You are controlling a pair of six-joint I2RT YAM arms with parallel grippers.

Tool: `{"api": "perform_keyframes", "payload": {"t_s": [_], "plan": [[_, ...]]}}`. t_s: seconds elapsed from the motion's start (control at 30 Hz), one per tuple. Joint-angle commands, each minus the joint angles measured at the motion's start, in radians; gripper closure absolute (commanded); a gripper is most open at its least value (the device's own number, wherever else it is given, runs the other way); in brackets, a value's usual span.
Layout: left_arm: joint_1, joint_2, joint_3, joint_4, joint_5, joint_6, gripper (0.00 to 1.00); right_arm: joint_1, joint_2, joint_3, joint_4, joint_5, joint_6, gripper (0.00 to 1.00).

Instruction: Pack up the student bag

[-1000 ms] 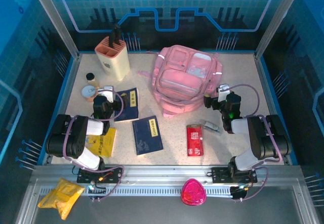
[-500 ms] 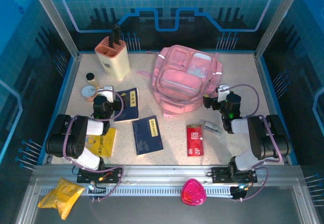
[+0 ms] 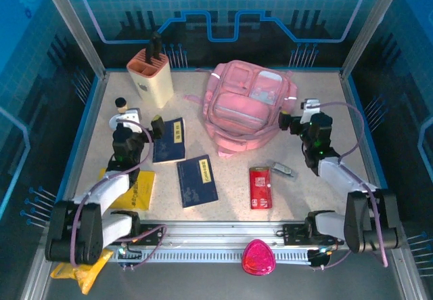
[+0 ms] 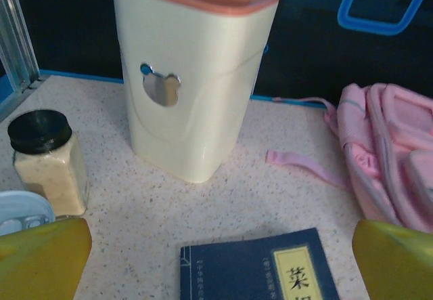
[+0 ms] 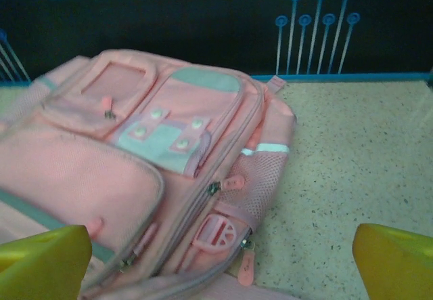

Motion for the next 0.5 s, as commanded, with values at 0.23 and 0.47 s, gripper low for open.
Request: {"api": "perform_keyframes", "payload": {"t_s": [0.23, 0.47], "plan": [[0.007, -0.237, 0.039, -0.319, -0.003, -0.435, 0.01, -0.159, -0.111, 0.07, -0.404, -0.138, 0.366, 0.0], [-0.001, -0.23, 0.106, -0.499, 0.161, -0.584, 0.01, -0.12, -0.103, 0.112, -0.554, -0.262, 0.406, 0.0]]}}
